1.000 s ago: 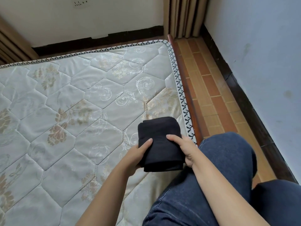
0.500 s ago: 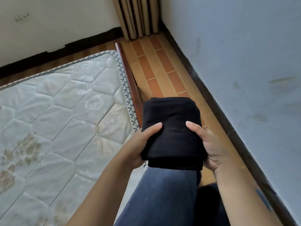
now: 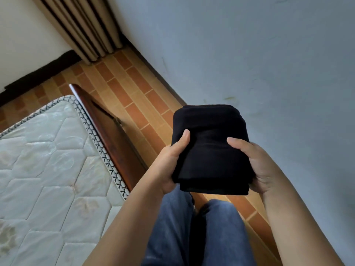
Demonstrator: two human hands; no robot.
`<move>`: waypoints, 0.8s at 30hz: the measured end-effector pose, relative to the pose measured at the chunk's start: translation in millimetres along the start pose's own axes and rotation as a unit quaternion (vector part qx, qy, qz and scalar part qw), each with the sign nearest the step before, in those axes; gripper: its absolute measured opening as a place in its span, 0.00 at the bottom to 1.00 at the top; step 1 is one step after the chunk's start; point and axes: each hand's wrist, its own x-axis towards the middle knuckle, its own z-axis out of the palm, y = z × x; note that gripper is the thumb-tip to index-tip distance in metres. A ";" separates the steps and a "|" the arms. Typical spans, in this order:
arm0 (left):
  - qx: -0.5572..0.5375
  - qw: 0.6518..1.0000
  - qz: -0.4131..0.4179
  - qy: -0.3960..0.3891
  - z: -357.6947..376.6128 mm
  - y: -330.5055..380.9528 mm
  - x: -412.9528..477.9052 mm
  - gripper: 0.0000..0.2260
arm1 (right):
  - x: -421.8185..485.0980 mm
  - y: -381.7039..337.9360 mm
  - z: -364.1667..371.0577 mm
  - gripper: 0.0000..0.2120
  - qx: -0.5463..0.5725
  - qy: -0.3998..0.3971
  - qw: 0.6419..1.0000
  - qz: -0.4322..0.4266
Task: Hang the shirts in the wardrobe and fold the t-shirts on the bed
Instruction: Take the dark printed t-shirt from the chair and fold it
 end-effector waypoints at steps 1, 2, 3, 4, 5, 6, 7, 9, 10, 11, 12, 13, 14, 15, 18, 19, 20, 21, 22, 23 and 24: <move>0.010 1.000 -0.008 -0.009 10.4 4.5 -11.3 0.26 | -15.7 -5.2 -1.7 0.16 0.007 0.007 1.000 -0.002; 0.020 0.999 -0.014 -0.022 21.1 9.3 -23.2 0.26 | -31.7 -9.9 -3.9 0.16 0.016 0.014 1.000 -0.005; 0.030 0.998 -0.021 -0.041 31.8 14.4 -34.3 0.26 | -48.1 -14.7 -5.9 0.17 0.026 0.022 0.999 -0.006; 0.043 0.997 -0.026 -0.059 42.6 18.7 -45.1 0.26 | -64.6 -18.8 -8.6 0.18 0.037 0.032 0.999 -0.007; 0.058 0.995 -0.032 -0.071 54.2 22.3 -56.2 0.26 | -81.6 -22.7 -11.4 0.18 0.048 0.041 0.998 -0.008; 0.075 0.993 -0.036 -0.080 66.2 25.0 -66.5 0.26 | -98.5 -26.0 -14.5 0.18 0.058 0.054 0.997 -0.012; 0.092 0.991 -0.040 -0.086 78.4 27.0 -75.7 0.26 | -115.4 -29.6 -16.9 0.17 0.068 0.070 0.995 -0.017; 0.126 0.986 -0.043 -0.101 104.4 28.4 -90.6 0.26 | -148.0 -38.1 -22.4 0.16 0.084 0.110 0.990 -0.032; 0.144 0.982 -0.045 -0.113 117.3 28.6 -95.7 0.26 | -163.3 -41.7 -25.7 0.16 0.095 0.130 0.986 -0.040; 0.161 0.978 -0.050 -0.127 129.8 29.2 -100.5 0.26 | -178.0 -45.3 -28.5 0.16 0.105 0.147 0.982 -0.049; 0.177 0.972 -0.055 -0.142 141.3 29.4 -104.1 0.25 | -190.6 -47.9 -31.6 0.17 0.112 0.161 0.979 -0.058; 0.195 0.966 -0.061 -0.158 153.9 30.5 -107.3 0.25 | -203.5 -50.5 -34.2 0.19 0.123 0.179 0.974 -0.067; 0.212 0.960 -0.066 -0.171 165.4 31.6 -109.3 0.25 | -214.8 -51.9 -37.1 0.20 0.136 0.199 0.968 -0.074; 0.227 0.953 -0.075 -0.184 177.6 32.1 -111.0 0.26 | -226.0 -52.6 -40.0 0.21 0.154 0.220 0.960 -0.079; 0.280 0.925 -0.099 -0.237 214.1 30.4 -116.6 0.29 | -258.6 -50.8 -47.5 0.22 0.223 0.278 0.929 -0.104; 0.300 0.914 -0.104 -0.252 226.6 29.6 -119.1 0.30 | -268.7 -49.7 -49.4 0.22 0.244 0.293 0.917 -0.118; 0.321 0.902 -0.108 -0.269 238.9 28.0 -121.5 0.30 | -278.3 -47.8 -51.8 0.22 0.262 0.311 0.904 -0.134; 0.339 0.889 -0.114 -0.286 250.5 26.0 -124.3 0.30 | -287.4 -45.9 -53.6 0.22 0.277 0.328 0.891 -0.149; 0.354 0.876 -0.120 -0.304 261.7 23.6 -127.1 0.30 | -295.5 -43.3 -55.8 0.22 0.292 0.341 0.878 -0.167; 0.369 0.863 -0.129 -0.321 272.4 21.1 -130.1 0.30 | -303.0 -40.7 -57.6 0.23 0.306 0.348 0.866 -0.187; 0.385 0.849 -0.137 -0.335 282.9 18.2 -132.7 0.30 | -309.5 -37.7 -59.6 0.24 0.317 0.353 0.855 -0.209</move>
